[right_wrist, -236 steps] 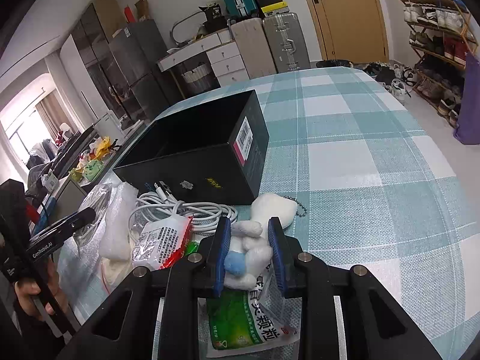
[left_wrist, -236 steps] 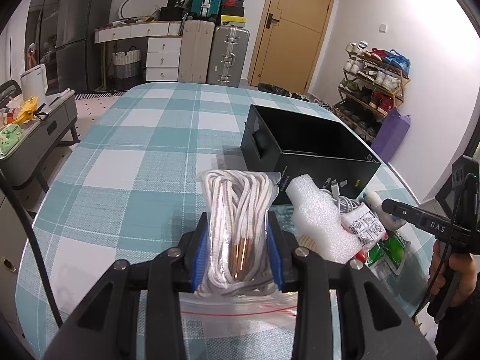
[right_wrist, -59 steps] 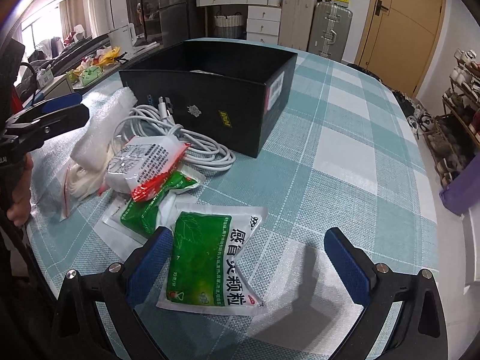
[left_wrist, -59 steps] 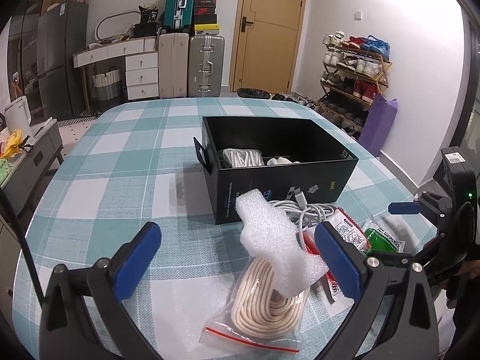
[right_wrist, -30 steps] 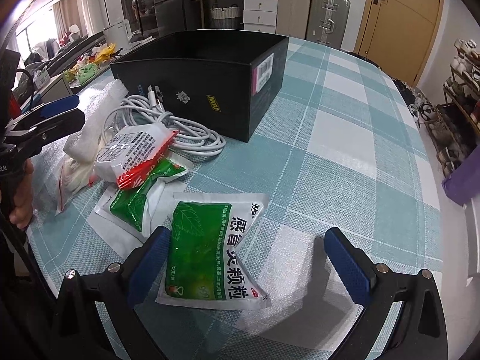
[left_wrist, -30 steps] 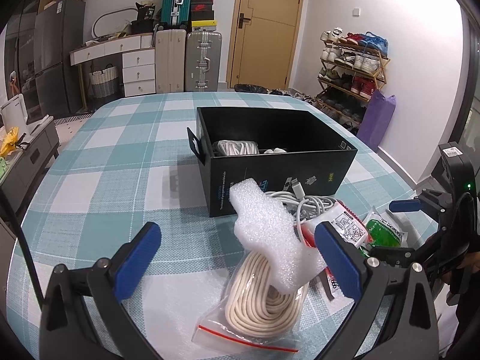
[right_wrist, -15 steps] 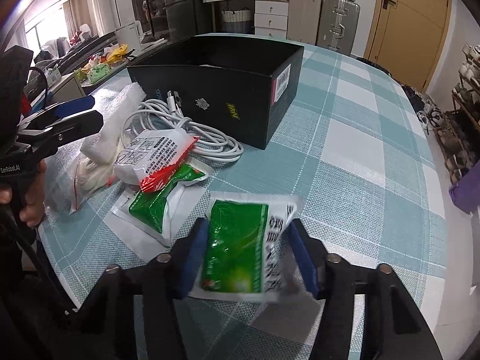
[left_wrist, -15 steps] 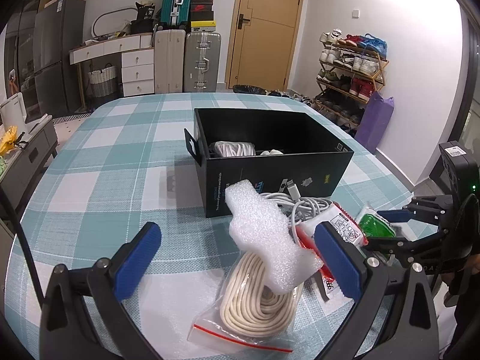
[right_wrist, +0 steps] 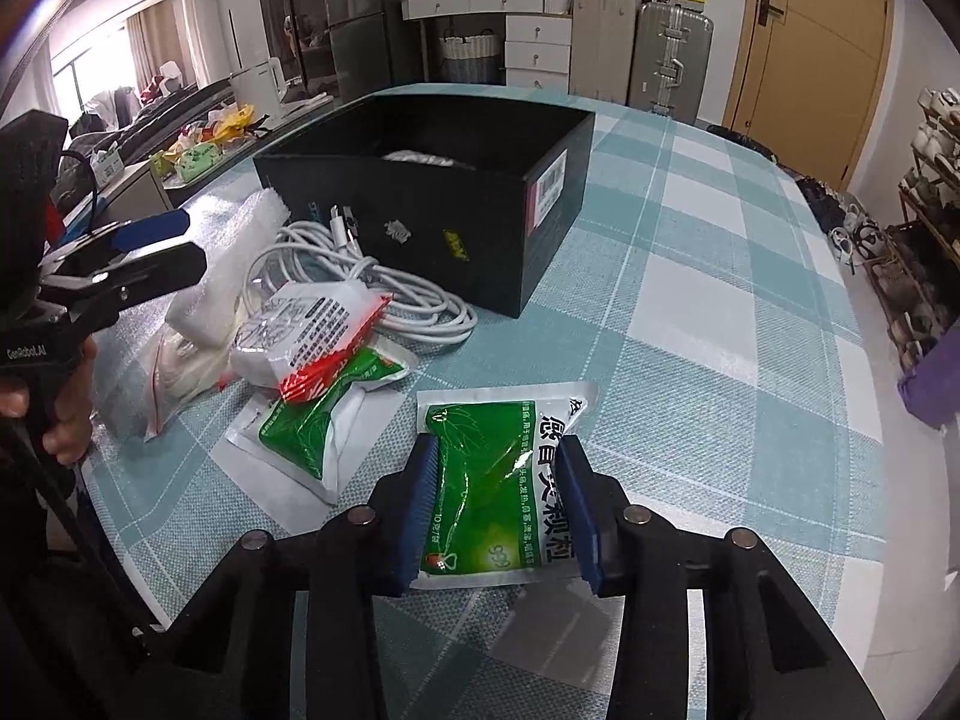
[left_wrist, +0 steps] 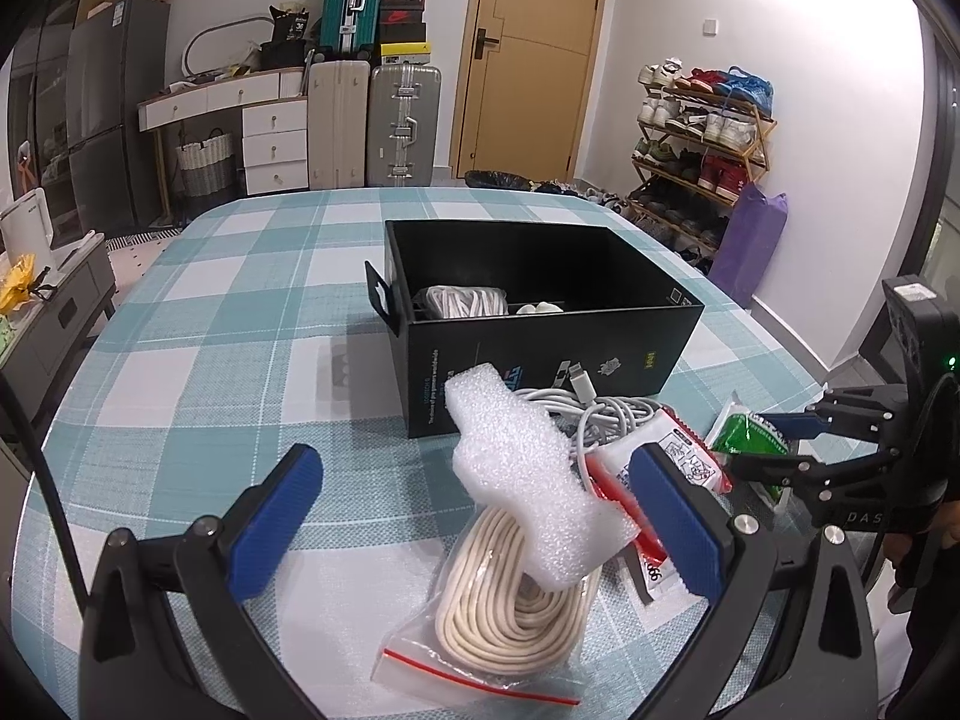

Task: Organize soft objects
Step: 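Grasp the green medicine sachet with the right tool while the left tool grasps the white foam, then lift the foam and green sachet and carry both over the black box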

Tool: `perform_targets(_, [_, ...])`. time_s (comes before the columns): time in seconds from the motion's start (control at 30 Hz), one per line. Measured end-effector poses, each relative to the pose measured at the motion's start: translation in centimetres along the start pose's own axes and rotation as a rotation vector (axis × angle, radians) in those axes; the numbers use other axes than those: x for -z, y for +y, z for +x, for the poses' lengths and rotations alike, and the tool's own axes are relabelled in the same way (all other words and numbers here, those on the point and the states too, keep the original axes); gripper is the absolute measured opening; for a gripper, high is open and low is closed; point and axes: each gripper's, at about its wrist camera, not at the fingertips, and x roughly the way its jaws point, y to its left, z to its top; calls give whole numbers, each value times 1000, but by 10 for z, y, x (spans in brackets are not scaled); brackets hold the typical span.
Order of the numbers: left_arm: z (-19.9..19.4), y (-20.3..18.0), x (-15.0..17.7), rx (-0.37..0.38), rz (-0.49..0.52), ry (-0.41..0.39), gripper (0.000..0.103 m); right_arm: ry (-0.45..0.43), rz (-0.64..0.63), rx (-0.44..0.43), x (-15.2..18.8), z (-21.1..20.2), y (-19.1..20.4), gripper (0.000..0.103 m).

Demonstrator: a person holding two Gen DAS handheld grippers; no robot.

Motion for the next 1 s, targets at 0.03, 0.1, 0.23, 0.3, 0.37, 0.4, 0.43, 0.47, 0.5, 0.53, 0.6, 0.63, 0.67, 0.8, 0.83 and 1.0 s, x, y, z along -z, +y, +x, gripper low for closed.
perform_targets(0.03, [1, -1, 0, -1, 2, 4, 102, -7, 4, 2, -1, -1, -1, 40])
perform_targets(0.1, [4, -2, -1, -4, 4, 12, 102, -15, 8, 2, -2, -3, -2, 40])
perform_targets(0.23, [10, -4, -2, -7, 0, 32, 100, -36, 9, 3, -3, -8, -2, 40])
perform_targets(0.3, [13, -5, -2, -3, 0, 44, 93, -37, 13, 6, -3, -9, -3, 40])
perform_targets(0.37, [15, -6, -2, 14, -4, 64, 87, -42, 18, 10, -3, -10, -5, 40])
perform_targets(0.4, [16, -6, -1, 22, -6, 69, 82, -43, 20, 11, -3, -10, -6, 40])
perform_targets(0.43, [17, -7, 0, 35, -9, 77, 79, -46, 22, 11, -3, -11, -7, 40])
perform_targets(0.47, [17, -7, 1, 44, -11, 83, 70, -49, 23, 10, -3, -12, -7, 40])
perform_targets(0.5, [18, -7, 1, 57, -15, 94, 60, -50, 25, 12, -3, -12, -8, 40])
perform_targets(0.53, [19, -8, 2, 70, -22, 105, 57, -53, 27, 13, -4, -13, -8, 40])
perform_targets(0.6, [17, -8, 2, 86, -33, 102, 55, -55, 27, 14, -3, -13, -9, 40])
perform_targets(0.63, [16, -9, 2, 91, -33, 99, 52, -57, 28, 14, -3, -13, -9, 40])
perform_targets(0.67, [15, -9, 2, 96, -32, 99, 40, -58, 28, 13, -4, -14, -9, 40])
perform_targets(0.8, [13, -10, 3, 92, -31, 96, 39, -60, 28, 15, -4, -14, -9, 40])
perform_targets(0.83, [13, -10, 3, 91, -32, 97, 39, -62, 26, 14, -3, -15, -8, 40])
perform_targets(1.0, [6, -8, 1, 85, -33, 80, 39, -73, 26, 14, -4, -18, -8, 40])
